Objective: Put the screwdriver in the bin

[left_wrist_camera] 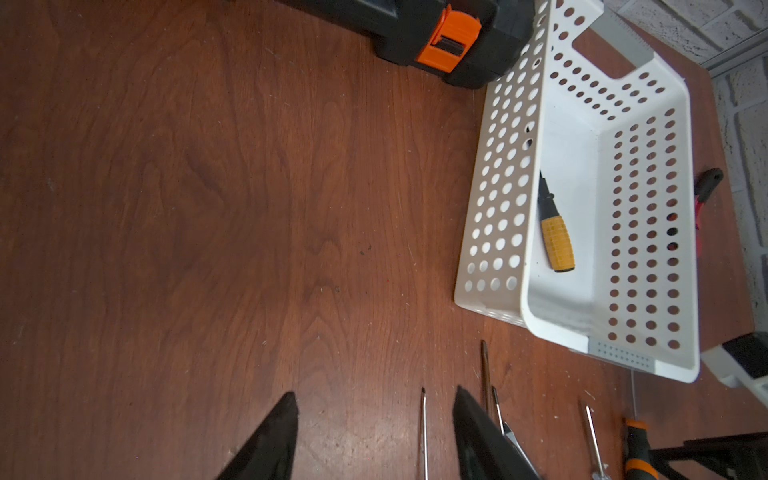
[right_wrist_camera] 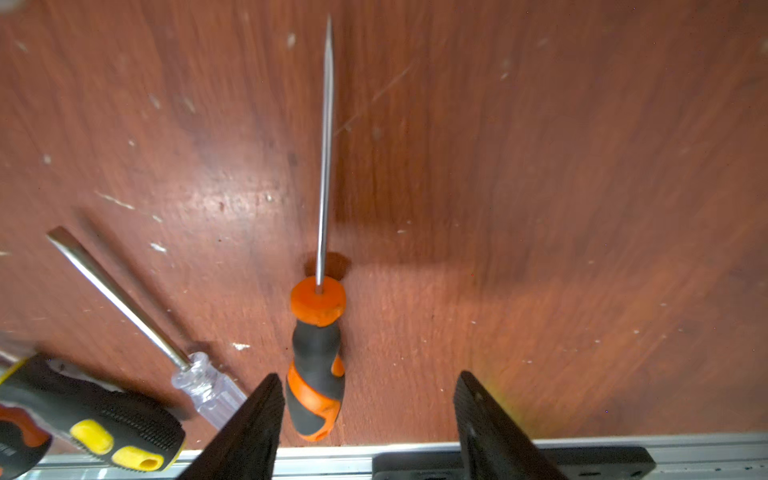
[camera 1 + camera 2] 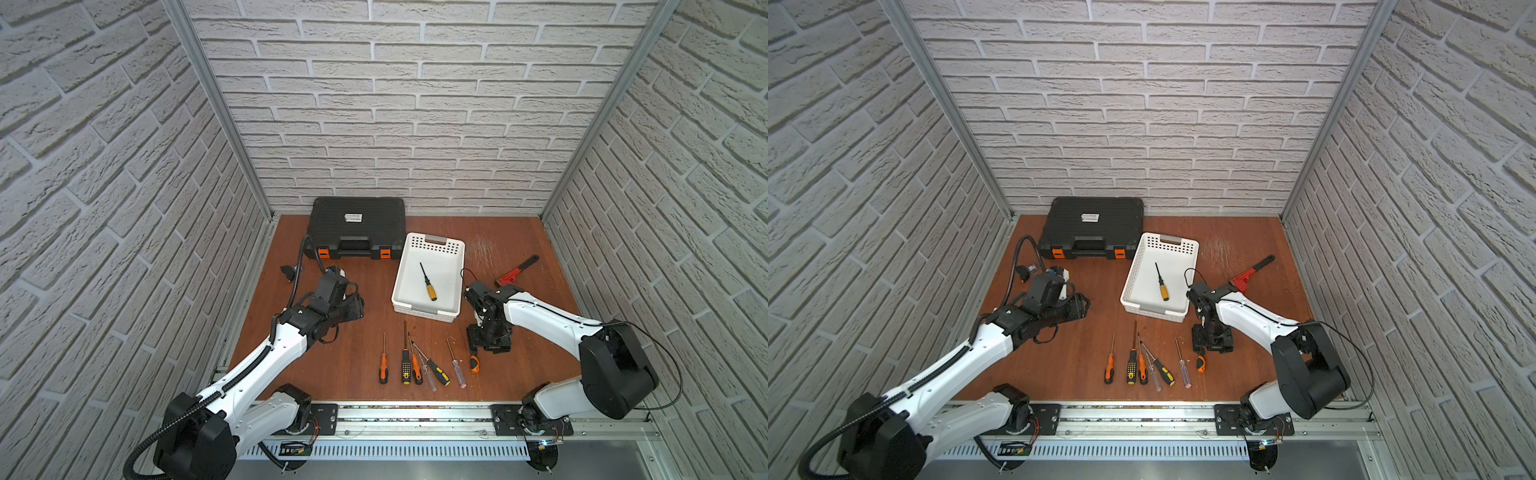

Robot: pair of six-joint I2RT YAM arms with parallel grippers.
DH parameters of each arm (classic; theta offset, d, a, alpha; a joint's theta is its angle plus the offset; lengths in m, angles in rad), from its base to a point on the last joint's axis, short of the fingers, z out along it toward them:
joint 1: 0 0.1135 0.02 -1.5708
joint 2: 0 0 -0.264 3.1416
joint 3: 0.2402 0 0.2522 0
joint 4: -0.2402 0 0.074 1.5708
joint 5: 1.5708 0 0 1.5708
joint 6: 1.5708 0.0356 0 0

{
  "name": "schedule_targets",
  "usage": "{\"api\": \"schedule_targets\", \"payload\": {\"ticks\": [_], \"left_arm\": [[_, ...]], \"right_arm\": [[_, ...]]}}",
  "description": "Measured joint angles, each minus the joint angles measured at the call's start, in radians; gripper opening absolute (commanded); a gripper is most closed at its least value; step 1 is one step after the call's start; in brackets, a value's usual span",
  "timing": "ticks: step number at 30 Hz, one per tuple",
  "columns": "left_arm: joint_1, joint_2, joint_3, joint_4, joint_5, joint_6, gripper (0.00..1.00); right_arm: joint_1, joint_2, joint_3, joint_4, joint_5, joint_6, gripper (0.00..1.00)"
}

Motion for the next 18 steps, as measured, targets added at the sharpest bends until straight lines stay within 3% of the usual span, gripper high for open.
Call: {"api": "schedule_targets", "payload": {"ticks": [4, 7, 12, 18], "left_arm": [[0.0, 0.003, 0.009, -0.003, 0.0, 0.0, 0.6], [0.0, 0.004, 0.009, -0.005, 0.0, 0.0, 0.6], [0.0, 0.011, 0.009, -0.007, 0.0, -0.002, 0.6], [0.0, 0.023, 0.02, -0.021, -0.001, -0.002, 0.61]], "right_arm": [[0.033, 0.0, -0.034, 0.039, -0.011, 0.039, 0.61], [0.037, 0.0, -0.043, 0.064, -0.016, 0.055, 0.49], [0.044, 0.006, -0.056, 0.113, -0.035, 0.079, 0.36], [0.051, -0.011, -0.102, 0.162, -0.079, 0.117, 0.11]]}}
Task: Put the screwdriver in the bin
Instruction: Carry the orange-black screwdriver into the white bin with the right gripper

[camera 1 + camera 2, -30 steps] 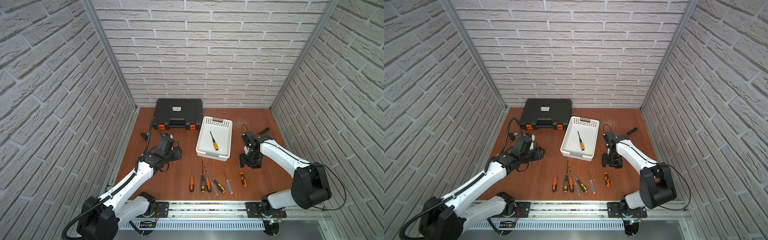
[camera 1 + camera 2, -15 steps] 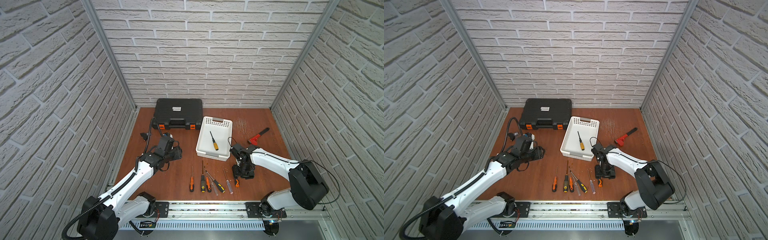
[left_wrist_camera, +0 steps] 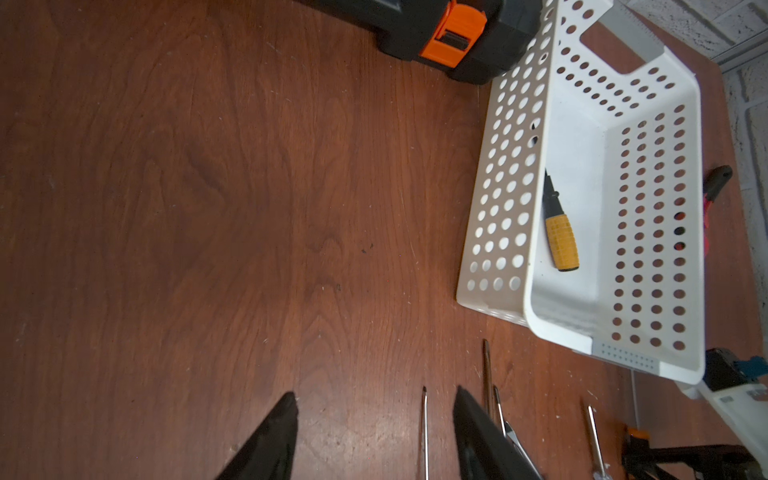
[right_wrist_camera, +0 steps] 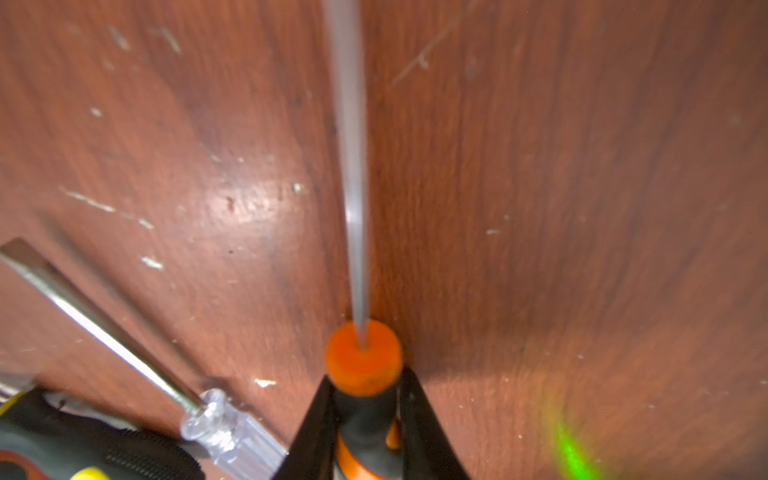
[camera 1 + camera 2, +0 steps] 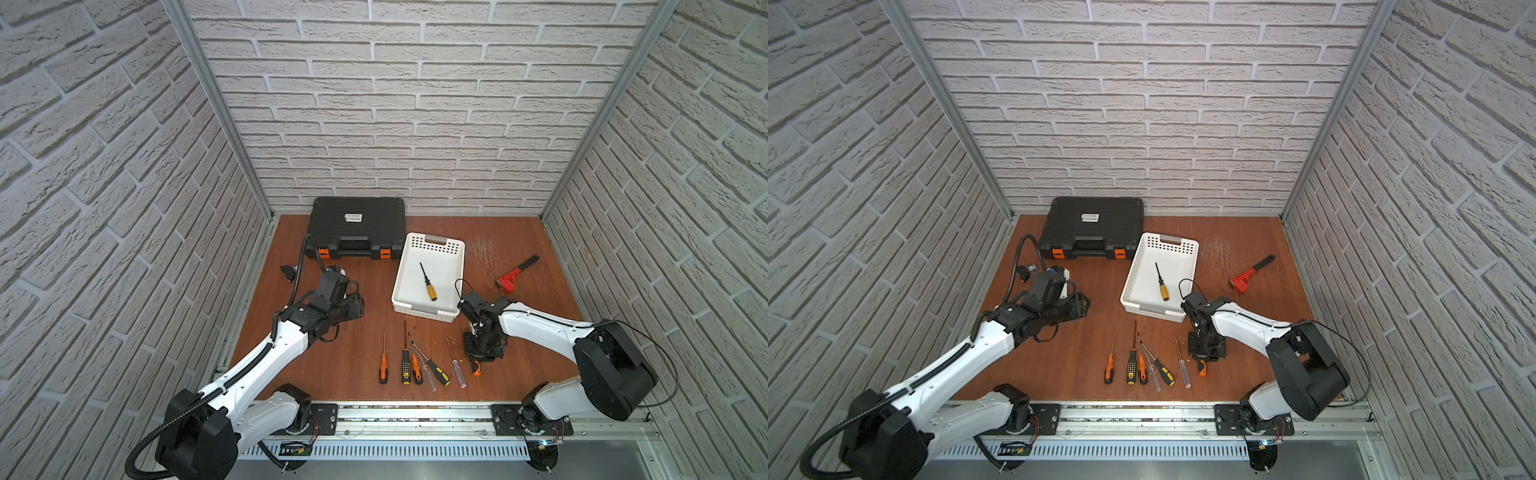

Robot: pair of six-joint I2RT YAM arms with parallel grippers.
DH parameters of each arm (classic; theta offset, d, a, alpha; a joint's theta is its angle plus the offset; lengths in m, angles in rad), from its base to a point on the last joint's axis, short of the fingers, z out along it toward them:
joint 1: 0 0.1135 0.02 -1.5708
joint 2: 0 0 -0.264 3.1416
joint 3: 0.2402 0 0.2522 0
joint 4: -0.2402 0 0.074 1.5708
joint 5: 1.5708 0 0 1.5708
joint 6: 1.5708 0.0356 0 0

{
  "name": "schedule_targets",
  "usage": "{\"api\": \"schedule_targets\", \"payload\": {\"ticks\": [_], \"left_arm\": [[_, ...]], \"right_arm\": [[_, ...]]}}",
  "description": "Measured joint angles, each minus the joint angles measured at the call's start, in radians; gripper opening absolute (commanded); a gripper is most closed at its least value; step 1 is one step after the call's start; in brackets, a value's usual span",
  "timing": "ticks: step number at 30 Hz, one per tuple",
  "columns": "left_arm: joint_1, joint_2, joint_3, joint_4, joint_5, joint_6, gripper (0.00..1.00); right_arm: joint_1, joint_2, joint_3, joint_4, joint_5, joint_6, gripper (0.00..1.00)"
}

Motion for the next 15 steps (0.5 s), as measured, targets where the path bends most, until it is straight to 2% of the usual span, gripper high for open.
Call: {"api": "schedule_targets", "payload": {"ticks": [2, 10, 15], "left_arm": [[0.0, 0.01, 0.013, -0.003, 0.0, 0.0, 0.61], [0.0, 0.018, 0.042, -0.021, -0.006, 0.001, 0.61], [0.0, 0.018, 0.057, -0.045, -0.019, -0.006, 0.61]], "right_arm": [[0.0, -0.011, -0.011, 0.012, -0.014, 0.013, 0.06], [-0.011, -0.025, -0.008, 0.005, -0.001, 0.018, 0.06], [-0.075, -0.106, 0.061, -0.072, 0.033, -0.008, 0.05]]}}
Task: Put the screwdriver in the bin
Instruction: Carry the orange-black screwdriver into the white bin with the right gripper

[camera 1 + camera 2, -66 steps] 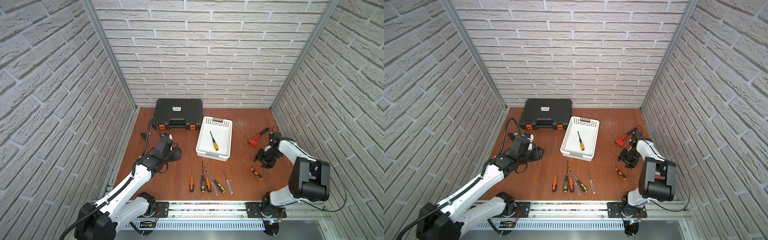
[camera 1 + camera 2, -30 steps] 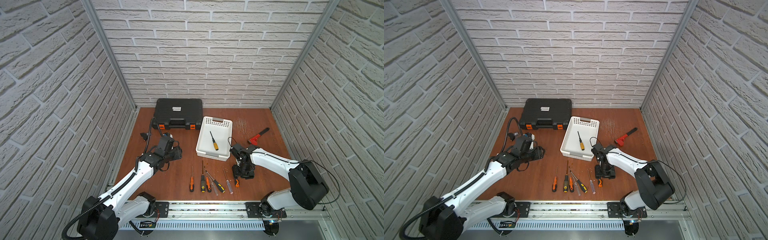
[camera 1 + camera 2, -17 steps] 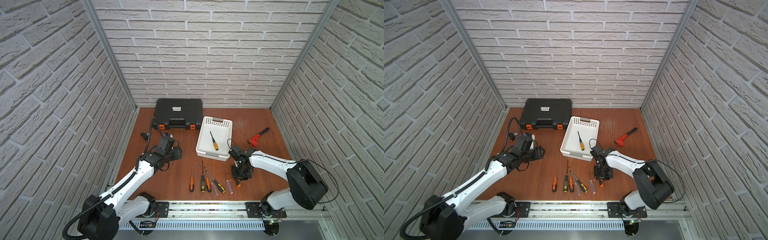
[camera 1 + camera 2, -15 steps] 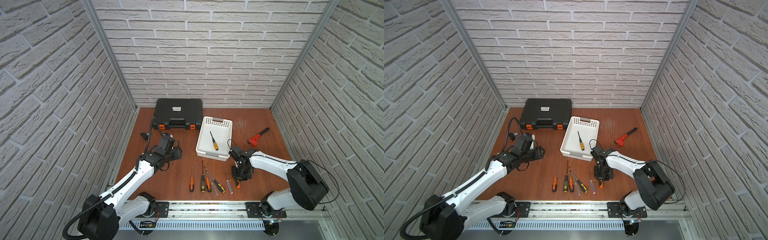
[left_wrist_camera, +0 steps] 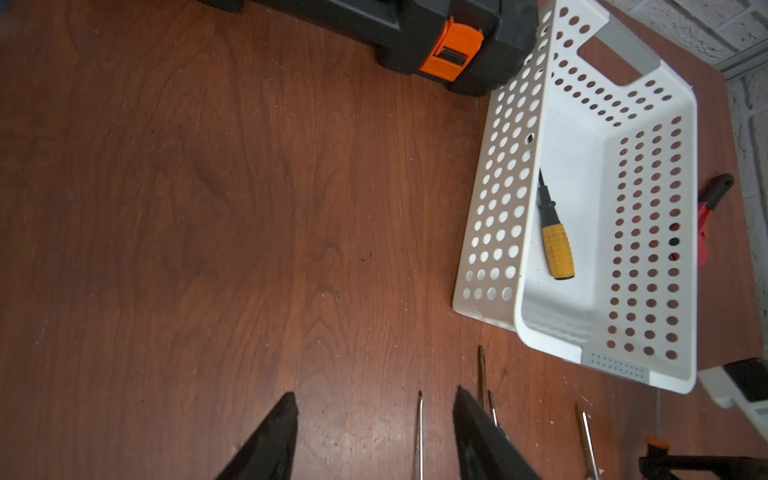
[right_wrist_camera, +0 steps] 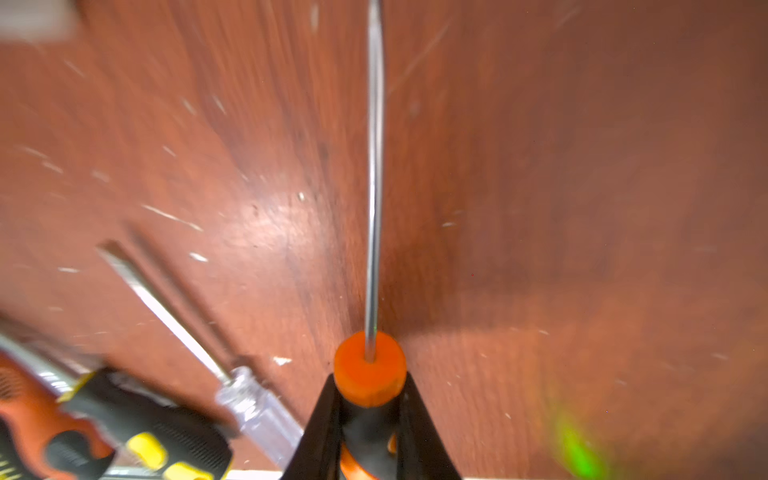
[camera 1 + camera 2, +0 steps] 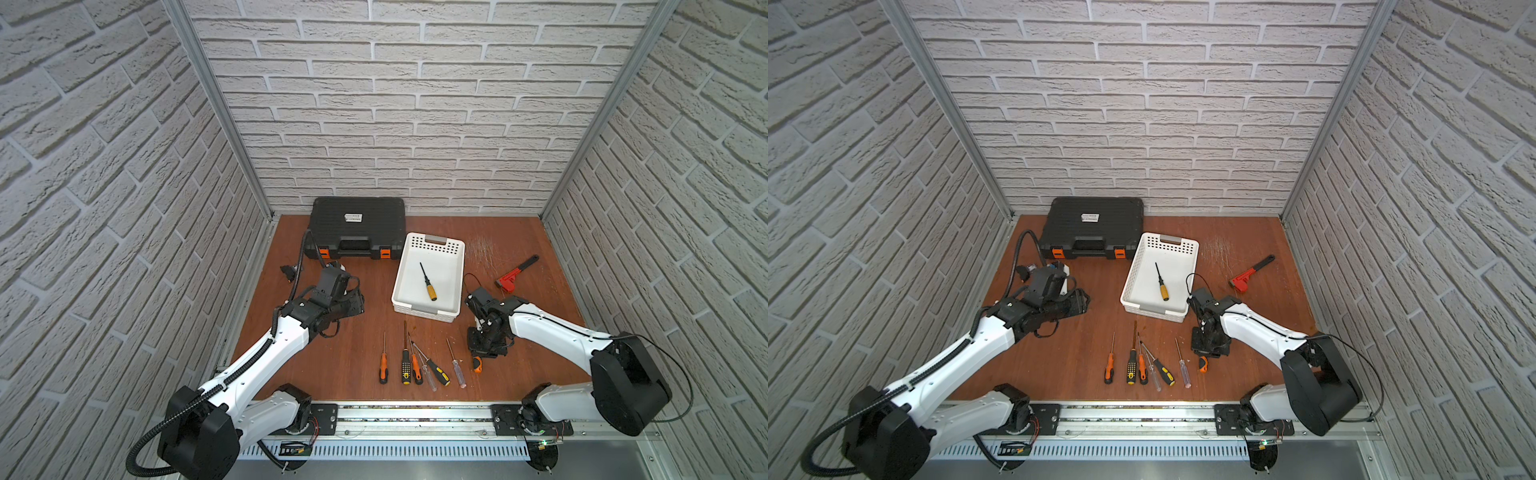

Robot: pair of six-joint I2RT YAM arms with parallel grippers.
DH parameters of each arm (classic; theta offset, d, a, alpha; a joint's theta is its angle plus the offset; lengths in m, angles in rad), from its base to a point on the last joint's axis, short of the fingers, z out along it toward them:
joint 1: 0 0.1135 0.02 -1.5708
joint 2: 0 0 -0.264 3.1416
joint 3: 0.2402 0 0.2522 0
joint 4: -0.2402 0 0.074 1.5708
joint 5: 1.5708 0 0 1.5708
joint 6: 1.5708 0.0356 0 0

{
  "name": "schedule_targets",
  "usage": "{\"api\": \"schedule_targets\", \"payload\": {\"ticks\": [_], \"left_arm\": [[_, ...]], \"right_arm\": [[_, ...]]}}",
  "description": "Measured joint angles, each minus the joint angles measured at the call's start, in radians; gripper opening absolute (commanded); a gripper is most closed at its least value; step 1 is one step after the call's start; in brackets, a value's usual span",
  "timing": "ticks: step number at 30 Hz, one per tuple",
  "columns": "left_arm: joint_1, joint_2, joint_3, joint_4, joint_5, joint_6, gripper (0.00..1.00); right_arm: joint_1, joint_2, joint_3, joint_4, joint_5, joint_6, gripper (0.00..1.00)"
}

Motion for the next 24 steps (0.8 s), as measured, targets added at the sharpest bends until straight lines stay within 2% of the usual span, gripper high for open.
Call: {"api": "schedule_targets", "payload": {"ticks": [7, 14, 18, 24], "left_arm": [[0.0, -0.001, 0.026, -0.042, -0.029, -0.018, 0.61], [0.0, -0.001, 0.026, -0.06, -0.032, -0.062, 0.61], [0.0, -0.004, 0.026, -0.066, -0.031, -0.084, 0.61], [0.0, -0.024, 0.025, -0.08, -0.033, -0.097, 0.61]], "right_arm": [[-0.045, -0.006, 0.36, -0.09, 0.041, -0.09, 0.05], [-0.041, 0.23, 0.732, -0.107, 0.053, -0.246, 0.06], [-0.035, 0.393, 0.836, -0.103, 0.053, -0.317, 0.06], [-0.031, 0.582, 0.858, -0.076, 0.063, -0.364, 0.05]]}}
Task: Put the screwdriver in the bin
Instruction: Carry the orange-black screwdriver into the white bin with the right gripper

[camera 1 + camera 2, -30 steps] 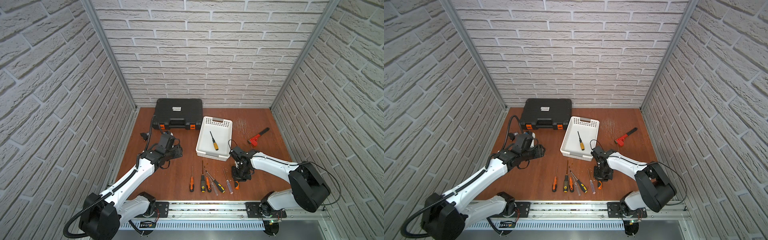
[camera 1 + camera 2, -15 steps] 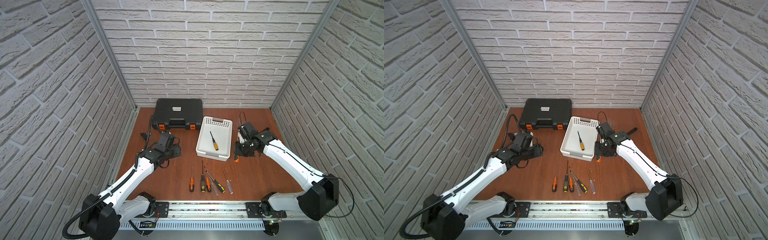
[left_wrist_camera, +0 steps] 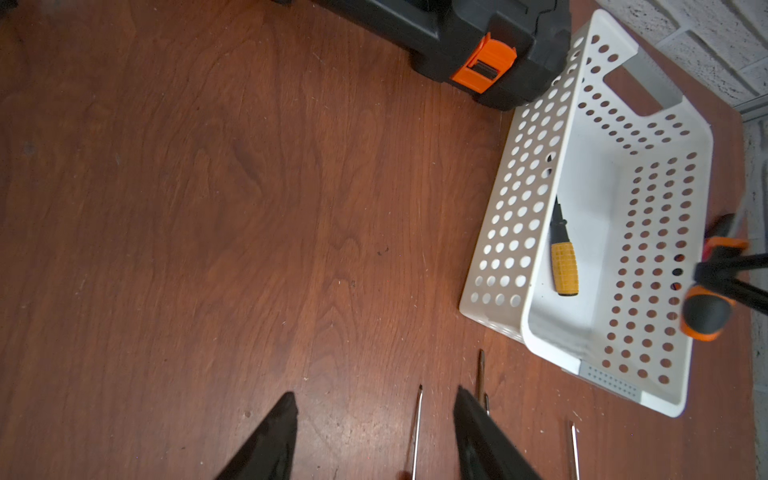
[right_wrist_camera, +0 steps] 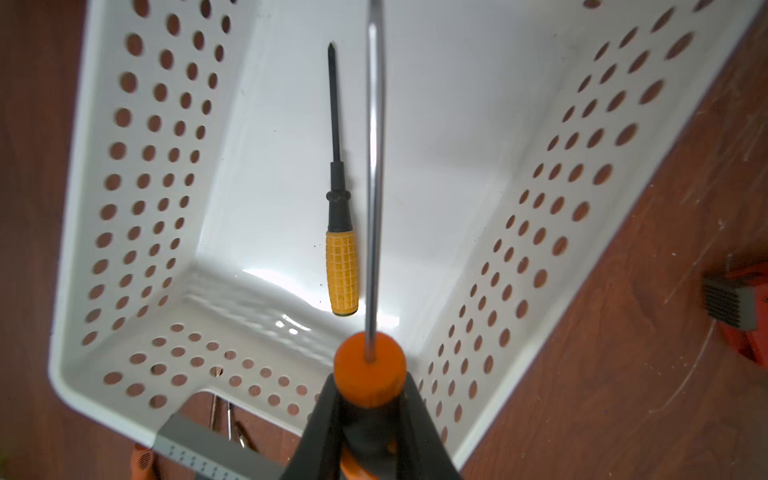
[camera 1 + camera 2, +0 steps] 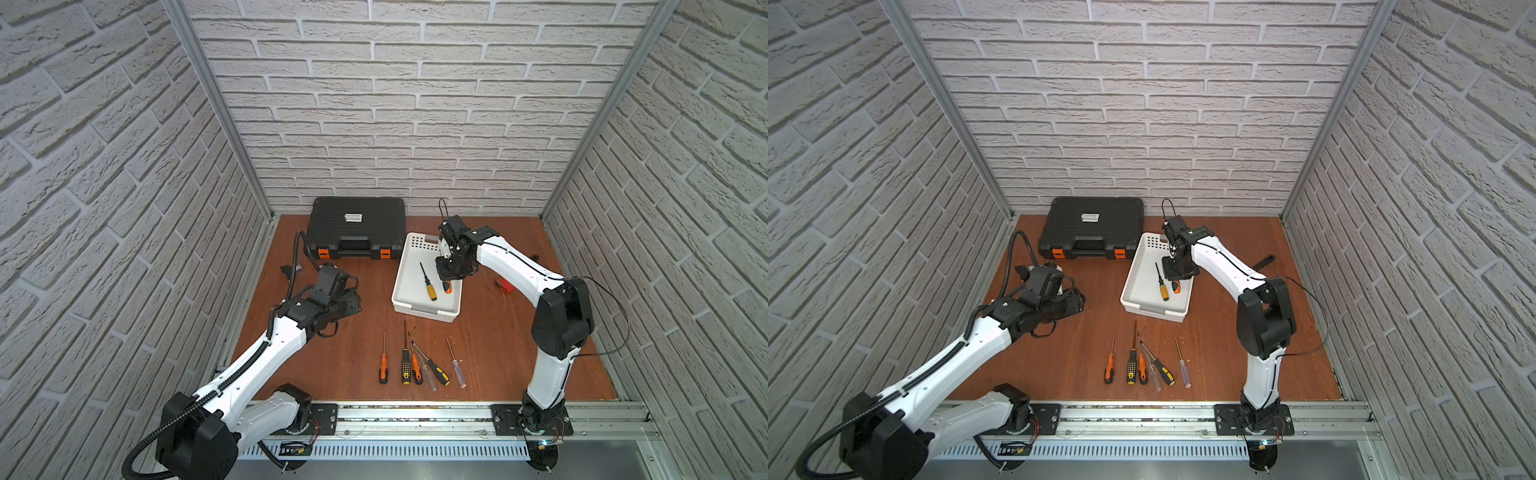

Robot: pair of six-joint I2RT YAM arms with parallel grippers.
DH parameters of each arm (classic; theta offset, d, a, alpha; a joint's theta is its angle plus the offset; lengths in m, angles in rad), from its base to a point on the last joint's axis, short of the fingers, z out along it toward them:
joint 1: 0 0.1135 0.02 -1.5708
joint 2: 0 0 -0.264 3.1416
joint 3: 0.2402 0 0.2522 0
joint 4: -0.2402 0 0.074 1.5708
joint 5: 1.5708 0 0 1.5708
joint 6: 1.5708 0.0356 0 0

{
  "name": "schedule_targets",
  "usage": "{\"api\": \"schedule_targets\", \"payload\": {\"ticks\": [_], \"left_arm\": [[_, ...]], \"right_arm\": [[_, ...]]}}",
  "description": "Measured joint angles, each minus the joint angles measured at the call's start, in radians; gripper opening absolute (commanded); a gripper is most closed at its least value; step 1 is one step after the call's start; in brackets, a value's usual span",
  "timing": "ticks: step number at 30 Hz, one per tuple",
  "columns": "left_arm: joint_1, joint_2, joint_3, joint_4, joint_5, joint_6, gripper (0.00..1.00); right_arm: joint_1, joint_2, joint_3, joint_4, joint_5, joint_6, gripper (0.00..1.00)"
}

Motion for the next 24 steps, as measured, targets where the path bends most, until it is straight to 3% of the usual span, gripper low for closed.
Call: {"api": "schedule_targets", "payload": {"ticks": [15, 24], "left_arm": [[0.003, -0.039, 0.0, -0.019, -0.013, 0.002, 0.61], [0.004, -0.053, 0.0, -0.026, -0.023, 0.003, 0.62]], "right_arm": [[0.0, 0.228, 0.09, 0.018, 0.031, -0.011, 0.05], [-0.008, 0.281, 0.113, 0.022, -0.055, 0.024, 0.05]]}}
